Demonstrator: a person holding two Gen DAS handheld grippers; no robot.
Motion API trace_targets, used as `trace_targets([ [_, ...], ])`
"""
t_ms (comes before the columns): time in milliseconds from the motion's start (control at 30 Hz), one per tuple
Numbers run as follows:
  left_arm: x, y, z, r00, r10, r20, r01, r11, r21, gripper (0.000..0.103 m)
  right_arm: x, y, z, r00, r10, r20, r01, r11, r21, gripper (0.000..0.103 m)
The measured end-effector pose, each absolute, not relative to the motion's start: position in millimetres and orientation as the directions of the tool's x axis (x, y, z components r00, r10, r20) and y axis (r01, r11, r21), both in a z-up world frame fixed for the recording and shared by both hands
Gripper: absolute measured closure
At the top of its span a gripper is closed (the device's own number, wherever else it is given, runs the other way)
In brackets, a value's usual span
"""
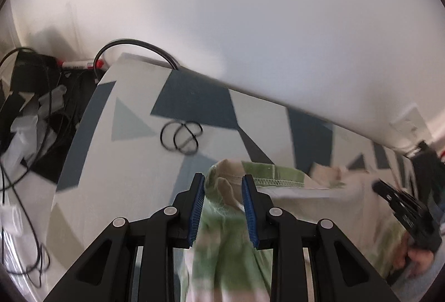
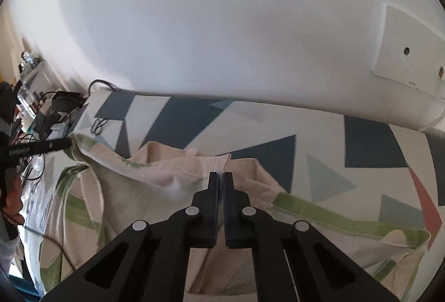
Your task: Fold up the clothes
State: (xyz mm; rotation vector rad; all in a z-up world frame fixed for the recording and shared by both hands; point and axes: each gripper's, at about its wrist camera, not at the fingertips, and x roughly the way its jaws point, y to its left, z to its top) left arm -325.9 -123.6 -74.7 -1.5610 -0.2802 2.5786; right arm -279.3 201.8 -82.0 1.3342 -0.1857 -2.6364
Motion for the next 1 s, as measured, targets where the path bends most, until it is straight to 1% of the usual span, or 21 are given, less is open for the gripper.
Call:
trace_targets([
  [133, -344, -118, -91, -0.413, 0.149, -0.898, 0.025, -0.984, -0.175, 0.077, -289, 210, -97, -0.554, -0.173, -0.814, 0.047, -0.983, 0.176, 0.101],
  [233, -345, -124, -84, -0.424, 0.144, -0.894, 0.039, -0.983, -0.177, 0.077, -292, 216, -103, -0.529, -0.157, -0.834, -0.005, -0.982, 0.188, 0.099],
  [333, -336, -135, -61, -0.477, 0.187, -0.859, 0.043, -0.971, -0.235, 0.077, -292, 227, -98, -0.517, -0.180, -0.837, -0.062, -0.967, 0.246, 0.092],
  [367, -331, -139, -51, -0.493, 0.202, -0.846, 0.039, -0.967, -0.253, 0.077, -291, 229, -95, -0.516, -0.179, -0.837, -0.074, -0.965, 0.252, 0.086],
  [400, -326, -142, -43, -0.505, 0.213, -0.837, 0.030, -0.964, -0.263, 0.077, -289, 229, -91, -0.518, -0.167, -0.839, -0.085, -0.966, 0.245, 0.074],
  [467, -314, -147, -25, -0.526, 0.233, -0.818, 0.004, -0.961, -0.277, 0.077, -283, 232, -82, -0.536, -0.143, -0.832, -0.103, -0.967, 0.233, 0.059],
  [567, -287, -153, -4, -0.547, 0.261, -0.795, -0.032, -0.956, -0.292, 0.077, -272, 236, -68, -0.554, -0.154, -0.818, -0.119, -0.958, 0.261, 0.058],
  [667, -258, -155, 17, -0.559, 0.283, -0.779, -0.056, -0.951, -0.305, 0.077, -259, 236, -53, -0.565, -0.128, -0.815, -0.127, -0.963, 0.239, 0.058],
  [767, -227, -162, 23, -0.566, 0.284, -0.774, -0.045, -0.948, -0.315, 0.077, -243, 233, -40, -0.584, -0.117, -0.803, -0.115, -0.968, 0.225, 0.058],
  [933, -180, -178, 10, -0.541, 0.285, -0.791, 0.000, -0.941, -0.339, 0.077, -213, 226, -23, -0.612, -0.102, -0.785, -0.126, -0.967, 0.224, 0.058],
  [1000, -164, -182, 1, -0.523, 0.283, -0.804, 0.012, -0.941, -0.338, 0.077, -200, 221, -18, -0.617, -0.093, -0.781, -0.129, -0.968, 0.216, 0.056],
])
